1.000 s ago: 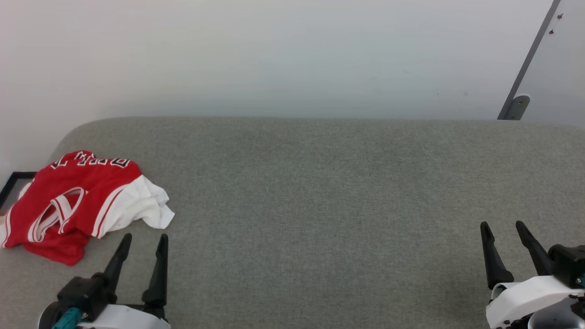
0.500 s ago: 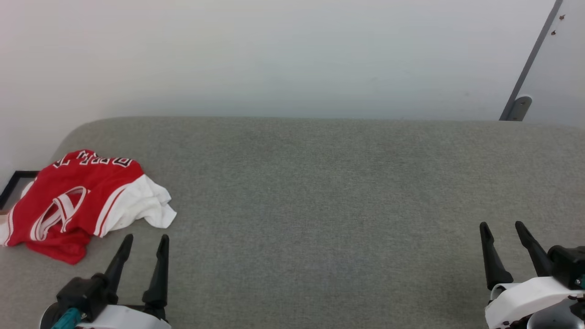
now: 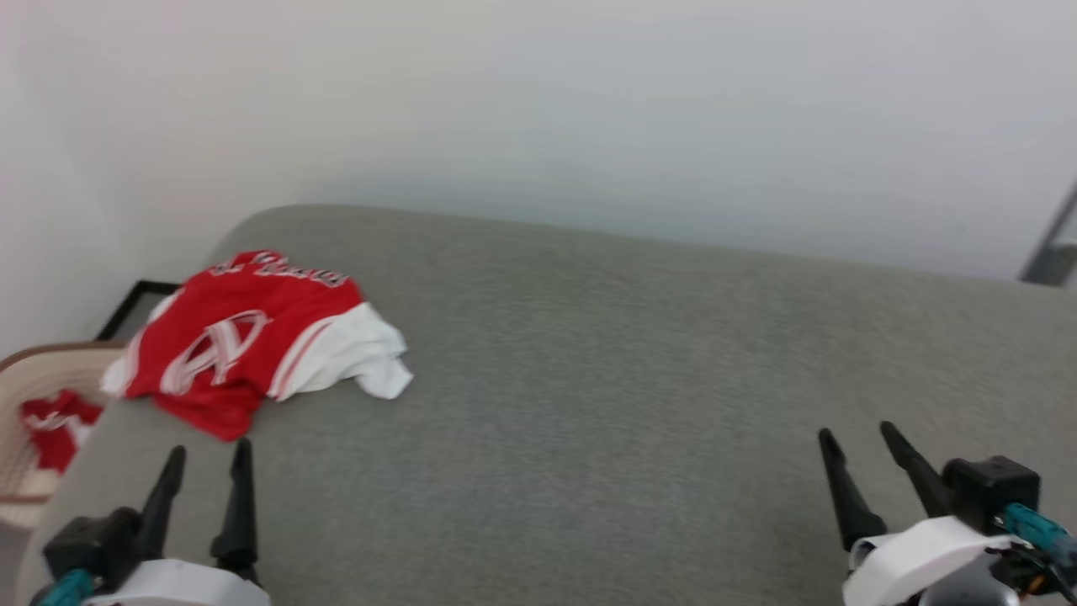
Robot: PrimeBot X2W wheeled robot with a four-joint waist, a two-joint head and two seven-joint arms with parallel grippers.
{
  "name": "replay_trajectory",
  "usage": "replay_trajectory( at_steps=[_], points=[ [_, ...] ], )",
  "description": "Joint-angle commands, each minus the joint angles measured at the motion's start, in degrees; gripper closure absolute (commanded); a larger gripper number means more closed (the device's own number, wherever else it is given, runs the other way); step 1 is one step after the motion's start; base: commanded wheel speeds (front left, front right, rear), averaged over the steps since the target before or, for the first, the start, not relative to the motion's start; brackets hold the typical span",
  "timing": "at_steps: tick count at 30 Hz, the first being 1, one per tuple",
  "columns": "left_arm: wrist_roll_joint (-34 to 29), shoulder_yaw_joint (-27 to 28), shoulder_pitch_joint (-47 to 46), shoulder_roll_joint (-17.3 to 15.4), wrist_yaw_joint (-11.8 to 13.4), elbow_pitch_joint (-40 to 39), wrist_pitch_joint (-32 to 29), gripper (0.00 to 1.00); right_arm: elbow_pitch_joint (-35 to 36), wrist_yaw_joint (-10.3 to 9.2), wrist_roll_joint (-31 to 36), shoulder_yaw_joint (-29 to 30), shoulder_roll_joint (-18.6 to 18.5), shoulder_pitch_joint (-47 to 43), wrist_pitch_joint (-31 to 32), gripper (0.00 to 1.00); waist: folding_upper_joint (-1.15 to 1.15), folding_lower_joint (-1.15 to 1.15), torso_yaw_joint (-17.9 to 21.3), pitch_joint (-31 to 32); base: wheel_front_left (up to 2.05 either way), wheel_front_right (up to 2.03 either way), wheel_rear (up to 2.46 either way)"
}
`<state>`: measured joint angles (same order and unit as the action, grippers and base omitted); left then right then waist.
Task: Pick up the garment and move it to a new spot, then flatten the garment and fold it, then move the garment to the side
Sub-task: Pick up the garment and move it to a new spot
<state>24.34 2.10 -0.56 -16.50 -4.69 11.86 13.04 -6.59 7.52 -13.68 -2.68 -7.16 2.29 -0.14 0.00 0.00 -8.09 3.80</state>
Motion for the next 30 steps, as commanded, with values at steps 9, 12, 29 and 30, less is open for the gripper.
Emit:
replay_trajectory(
  at_steps=[9, 12, 29, 30],
  points=[
    [1.80, 2.69, 3.31, -1.91, 2.32, -4.09, -2.75, 0.00, -2.48, -0.06, -2.63, -4.89, 0.02, 1.98, -0.75, 0.00, 0.00, 0.00, -12.16, 3.82, 0.00, 0.00, 0.00],
    [2.16, 3.24, 4.55, -2.21, 3.02, -5.87, -3.77, 0.00, -3.21, -0.06, -3.00, -5.67, 0.08, 1.80, -1.18, 0.00, 0.00, 0.00, -14.17, 4.18, 0.00, 0.00, 0.00],
    [11.90, 5.40, -1.01, -4.55, 0.87, -7.13, -13.40, 0.00, -3.40, -0.06, -2.22, -5.64, -0.97, 3.99, -0.91, 0.00, 0.00, 0.00, -11.28, 0.47, 0.00, 0.00, 0.00],
    [12.51, 5.44, -2.38, -5.47, 0.44, -6.40, -14.57, 0.00, -3.11, -0.07, -2.06, -5.44, -1.17, 4.26, -0.70, 0.00, 0.00, 0.00, -10.60, -0.13, 0.00, 0.00, 0.00]
  ],
)
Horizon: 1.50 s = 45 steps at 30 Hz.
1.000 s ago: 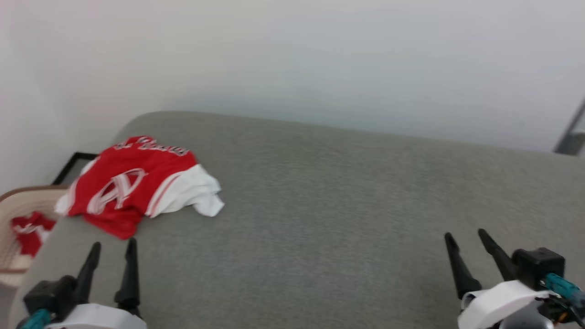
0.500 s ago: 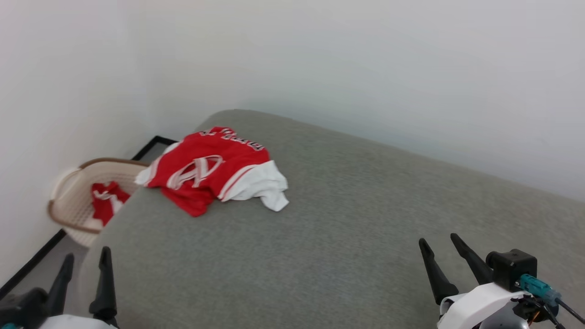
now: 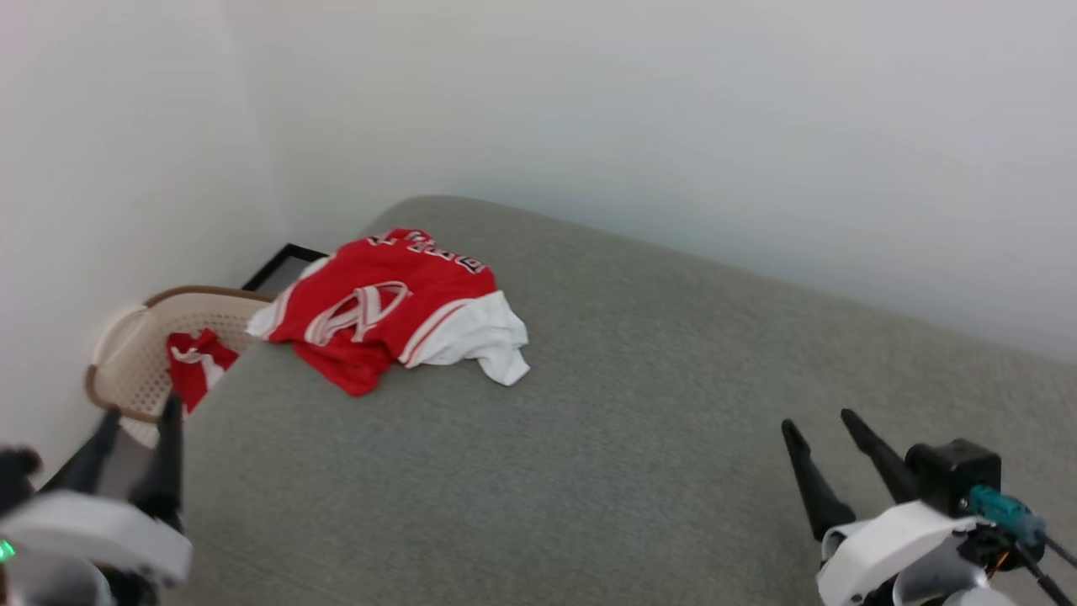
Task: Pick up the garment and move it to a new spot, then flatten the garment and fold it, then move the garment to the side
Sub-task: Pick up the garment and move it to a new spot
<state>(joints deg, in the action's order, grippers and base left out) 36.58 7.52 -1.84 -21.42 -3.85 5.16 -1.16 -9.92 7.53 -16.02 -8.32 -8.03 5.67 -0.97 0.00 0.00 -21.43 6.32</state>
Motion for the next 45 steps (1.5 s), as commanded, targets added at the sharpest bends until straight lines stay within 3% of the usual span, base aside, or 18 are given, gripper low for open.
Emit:
replay_trajectory(
  at_steps=[1, 14, 25, 34, 42, 43, 44, 45],
  points=[
    [1.06, 0.21, -2.42, -1.57, -0.72, 0.96, -1.51, 0.00, 0.62, -0.08, 0.49, 0.15, -0.40, 1.31, 0.43, 0.00, 0.00, 0.00, 3.68, -3.46, 0.00, 0.00, 0.00],
    [9.48, -1.74, -24.98, -11.74, -3.33, 15.45, -12.92, 0.00, 7.53, -0.08, 3.55, 2.15, -2.04, 7.30, 3.52, 0.00, 0.00, 0.00, 13.14, -19.38, 0.00, 0.00, 0.00],
    [12.43, -10.89, -41.61, -16.34, -3.64, 31.61, -24.05, 0.00, 11.68, -0.08, 5.36, 2.91, -1.78, 10.88, 4.93, 0.00, 0.00, 0.00, 17.57, -29.28, 0.00, 0.00, 0.00],
    [11.10, -19.21, -50.20, -16.90, -3.63, 44.79, -30.46, 0.00, 15.95, -0.08, 6.60, 3.63, -1.46, 12.85, 5.98, 0.00, 0.00, 0.00, 19.29, -35.09, 0.00, 0.00, 0.00],
    [12.45, -23.82, -52.67, -14.29, -3.64, 51.99, -31.57, 0.00, 17.13, -0.08, 7.13, 3.79, -0.43, 13.01, 6.43, 0.00, 0.00, 0.00, 19.48, -36.07, 0.00, 0.00, 0.00],
    [12.71, -24.39, -52.79, -13.97, -3.65, 51.96, -31.19, 0.65, 17.10, -0.08, 7.15, 3.89, -0.36, 13.07, 6.44, 0.00, 0.00, 0.00, 19.40, -35.99, 0.00, 0.00, 0.00],
    [12.86, -24.87, -52.91, -13.98, -3.69, 51.86, -30.42, 1.00, 17.03, -0.08, 7.16, 4.01, -0.29, 13.14, 6.41, 0.00, 0.00, 0.00, 19.31, -35.82, 0.00, 0.00, 0.00],
    [12.83, -25.48, -53.04, -14.41, -3.68, 51.71, -29.69, 1.00, 16.96, -0.08, 7.14, 4.14, -0.24, 13.14, 6.29, 0.00, 0.00, 0.00, 19.20, -35.55, 0.00, 0.00, 0.00]
  ],
)
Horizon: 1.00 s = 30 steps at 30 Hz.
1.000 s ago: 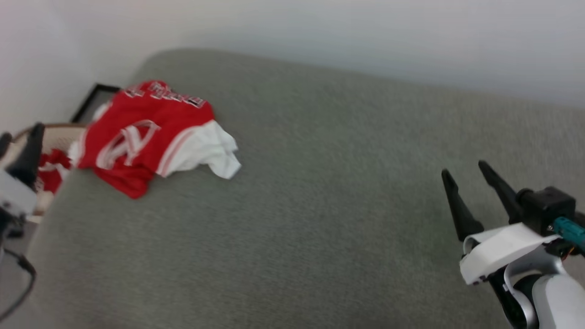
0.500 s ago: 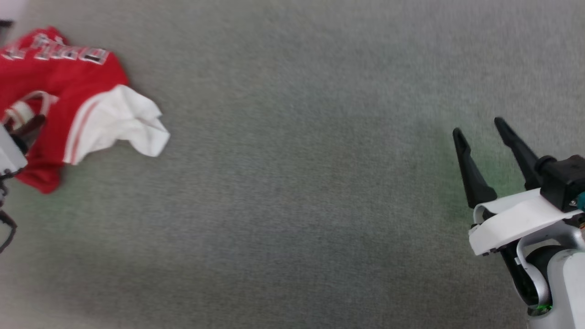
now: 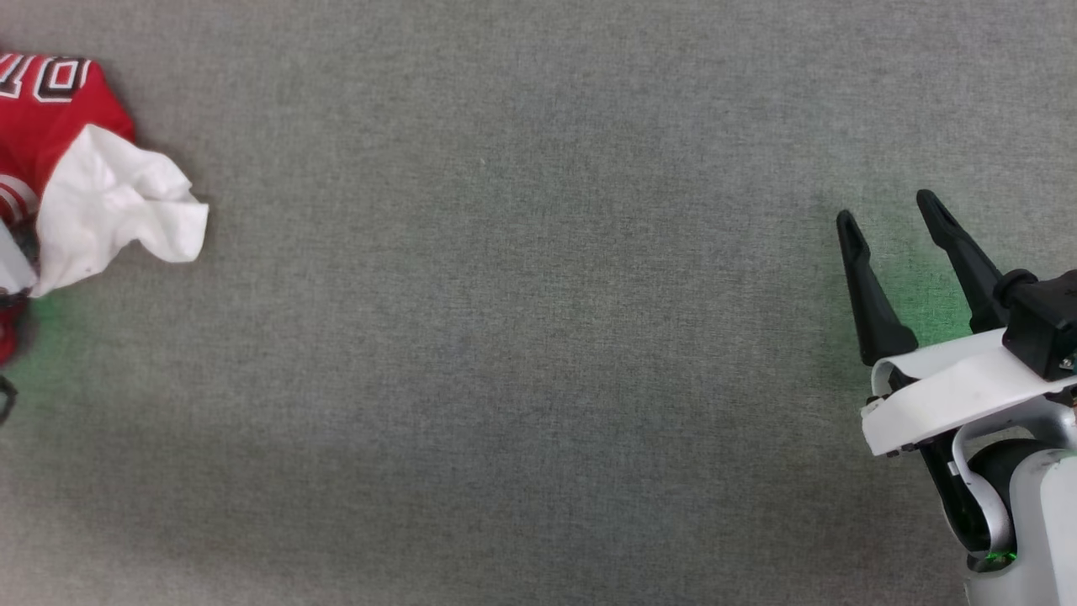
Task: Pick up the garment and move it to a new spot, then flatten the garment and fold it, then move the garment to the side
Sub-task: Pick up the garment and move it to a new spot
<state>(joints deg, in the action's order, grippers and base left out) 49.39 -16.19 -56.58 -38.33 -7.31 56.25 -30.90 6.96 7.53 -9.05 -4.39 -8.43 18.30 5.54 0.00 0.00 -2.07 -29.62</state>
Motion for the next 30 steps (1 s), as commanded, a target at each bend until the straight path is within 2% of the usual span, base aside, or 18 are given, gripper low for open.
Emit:
replay_trajectory(
  at_steps=[1, 8, 18, 23, 30],
  points=[
    [0.28, -2.32, 1.56, 2.02, -0.19, 0.22, 0.77, 1.00, -0.02, -0.08, 0.10, 0.39, 0.30, 0.46, -0.36, 0.00, 0.00, 0.00, -0.31, 0.78, 0.00, 0.00, 0.00],
    [2.52, -4.59, 0.49, -1.78, -0.18, -3.51, 6.40, 1.00, -1.27, -0.08, -0.62, 1.60, 0.76, -1.16, -1.26, 0.00, 0.00, 0.00, -1.51, 4.55, 0.00, 0.00, 0.00],
    [3.62, -9.22, -1.32, -8.83, -0.18, -12.87, 14.72, 1.00, -4.71, -0.08, -2.98, 3.25, 1.78, -4.53, -3.47, 0.00, 0.00, 0.00, -3.95, 13.84, 0.00, 0.00, 0.00],
    [4.10, -9.73, -2.80, -11.61, -0.18, -17.97, 15.09, 1.00, -5.93, -0.08, -3.76, 3.41, 2.05, -5.99, -4.17, 0.00, 0.00, 0.00, -4.90, 17.80, 0.00, 0.00, 0.00],
    [4.36, -10.00, -3.87, -14.11, 0.80, -26.69, 11.34, 1.00, -7.32, -0.08, -4.70, 3.50, 2.67, -7.54, -5.17, 0.00, 0.00, 0.00, -5.56, 22.15, 0.00, 0.00, 0.00]
  ],
)
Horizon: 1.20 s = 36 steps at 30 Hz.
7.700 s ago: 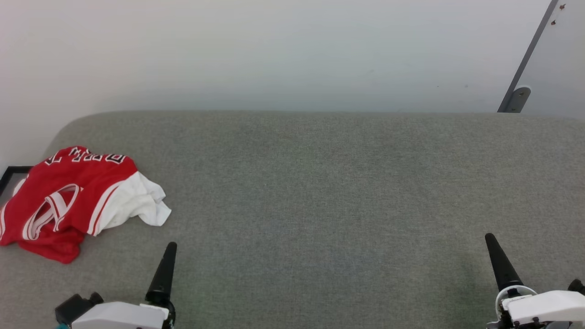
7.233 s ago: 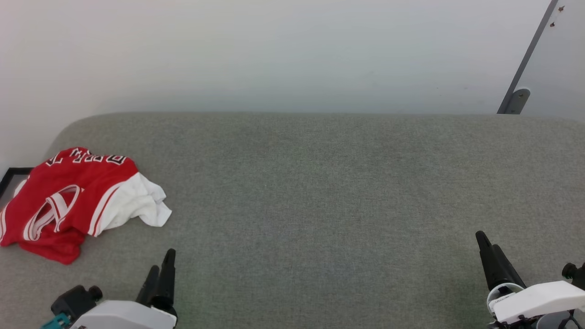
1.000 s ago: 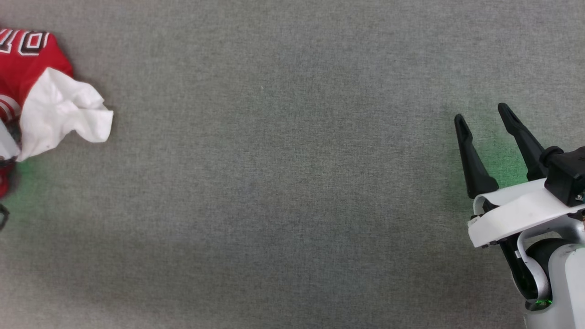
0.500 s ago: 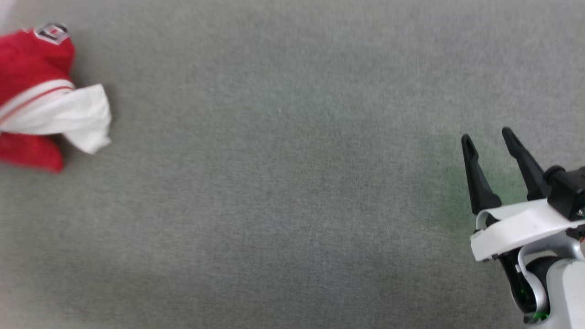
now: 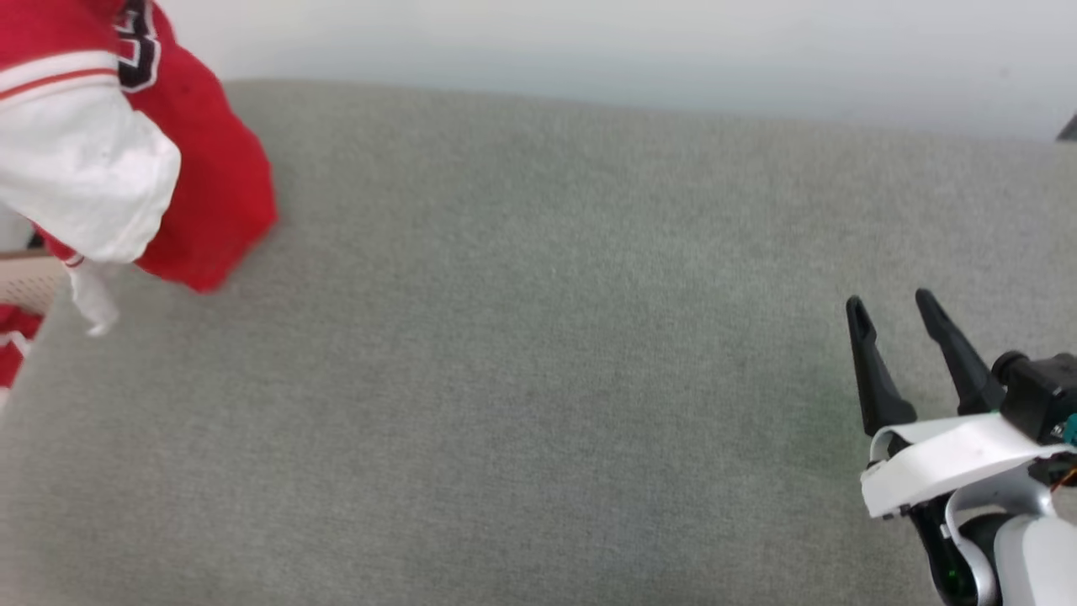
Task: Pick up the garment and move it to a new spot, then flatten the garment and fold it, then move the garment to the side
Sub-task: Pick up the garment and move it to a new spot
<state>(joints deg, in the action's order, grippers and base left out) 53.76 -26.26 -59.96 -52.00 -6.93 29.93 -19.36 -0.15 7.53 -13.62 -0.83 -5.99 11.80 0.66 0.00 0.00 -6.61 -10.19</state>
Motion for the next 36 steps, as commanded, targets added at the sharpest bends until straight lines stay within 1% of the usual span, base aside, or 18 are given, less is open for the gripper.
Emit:
replay_trajectory(
  at_steps=[1, 6, 9, 15, 19, 24, 28, 32, 36],
  points=[
    [0.02, -0.05, -0.41, -0.78, 0.68, -1.88, -0.97, 1.00, -0.40, -0.08, -0.41, -0.10, 0.27, -1.08, -0.35, 0.00, 0.00, 0.00, -0.95, 3.23, 0.00, 0.00, 0.00],
    [0.88, -0.36, 0.57, -2.23, 3.06, -9.93, -5.13, 1.00, -1.03, -0.08, -0.89, 0.42, 0.43, -2.32, -1.29, 0.00, 0.00, 0.00, 0.03, 5.69, 0.00, 0.00, 0.00],
    [1.52, -0.44, 1.29, -3.07, 4.75, -15.23, -7.81, 1.00, -1.04, -0.08, -0.93, 0.99, 0.63, -2.52, -1.57, 0.00, 0.00, 0.00, 1.45, 6.73, 0.00, 0.00, 0.00],
    [3.08, -0.59, 3.70, -4.31, 8.90, -25.83, -12.04, 1.00, -1.27, -0.08, -0.50, 2.18, 0.51, -3.32, -1.92, 0.00, 0.00, 0.00, 5.85, 7.70, 0.00, 0.00, 0.00],
    [4.04, -1.21, 5.31, -3.84, 11.52, -32.00, -14.13, 1.00, -1.04, -0.08, 0.10, 3.53, 0.50, -3.85, -2.11, 0.00, 0.00, 0.00, 9.69, 7.80, 0.00, 0.00, 0.00],
    [3.78, -3.09, 6.75, -2.18, 14.24, -38.33, -15.85, 1.00, -0.78, -0.08, 0.91, 5.95, 0.82, -4.21, -2.36, 0.00, 0.00, 0.00, 14.32, 7.13, 0.00, 0.00, 0.00],
    [3.10, -5.52, 7.60, 0.55, 15.78, -41.27, -16.91, 1.00, -0.91, -0.08, 1.51, 7.61, 1.18, -4.40, -2.72, 0.00, 0.00, 0.00, 17.37, 6.13, 0.00, 0.00, 0.00],
    [2.71, -8.61, 9.50, 3.67, 17.15, -42.01, -17.54, 1.00, -1.44, -0.08, 1.49, 8.27, 1.72, -4.54, -3.36, 0.00, 0.00, 0.00, 19.60, 4.94, 0.00, 0.00, 0.00],
    [2.59, -12.11, 12.50, 7.29, 18.07, -40.17, -17.29, 1.00, -2.28, -0.08, 1.30, 7.83, 2.30, -4.79, -4.22, 0.00, 0.00, 0.00, 20.95, 3.97, 0.00, 0.00, 0.00]
  ],
)
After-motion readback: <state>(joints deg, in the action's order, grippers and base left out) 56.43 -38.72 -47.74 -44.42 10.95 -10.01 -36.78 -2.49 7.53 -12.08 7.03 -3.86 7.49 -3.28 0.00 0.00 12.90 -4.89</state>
